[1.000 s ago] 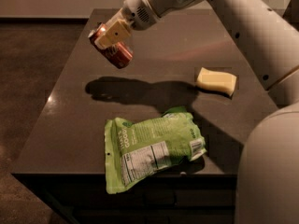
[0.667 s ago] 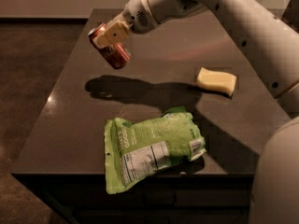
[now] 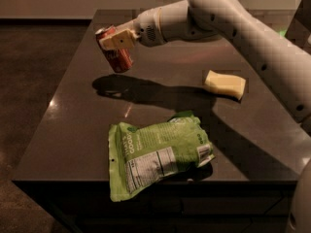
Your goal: Place coke can upright
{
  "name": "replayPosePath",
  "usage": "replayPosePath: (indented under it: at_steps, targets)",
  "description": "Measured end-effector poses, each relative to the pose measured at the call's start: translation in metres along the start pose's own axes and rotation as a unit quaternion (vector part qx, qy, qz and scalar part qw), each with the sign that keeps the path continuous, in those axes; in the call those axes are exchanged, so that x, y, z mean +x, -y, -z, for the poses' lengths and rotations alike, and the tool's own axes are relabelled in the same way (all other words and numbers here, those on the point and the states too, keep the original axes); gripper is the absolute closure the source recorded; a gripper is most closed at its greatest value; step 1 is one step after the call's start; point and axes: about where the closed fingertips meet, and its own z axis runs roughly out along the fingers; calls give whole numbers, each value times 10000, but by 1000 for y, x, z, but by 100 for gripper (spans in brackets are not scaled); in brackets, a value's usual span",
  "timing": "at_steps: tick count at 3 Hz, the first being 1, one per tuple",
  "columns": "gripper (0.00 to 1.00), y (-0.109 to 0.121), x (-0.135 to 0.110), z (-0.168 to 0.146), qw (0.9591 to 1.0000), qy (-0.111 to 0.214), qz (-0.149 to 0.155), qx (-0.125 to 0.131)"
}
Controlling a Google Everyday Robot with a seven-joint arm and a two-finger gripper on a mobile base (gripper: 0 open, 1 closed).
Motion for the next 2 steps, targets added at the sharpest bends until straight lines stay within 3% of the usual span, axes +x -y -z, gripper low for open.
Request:
replayPosePath:
  at_steps: [2]
  targets:
    - [100, 25, 12, -8, 9978, 641, -164, 0]
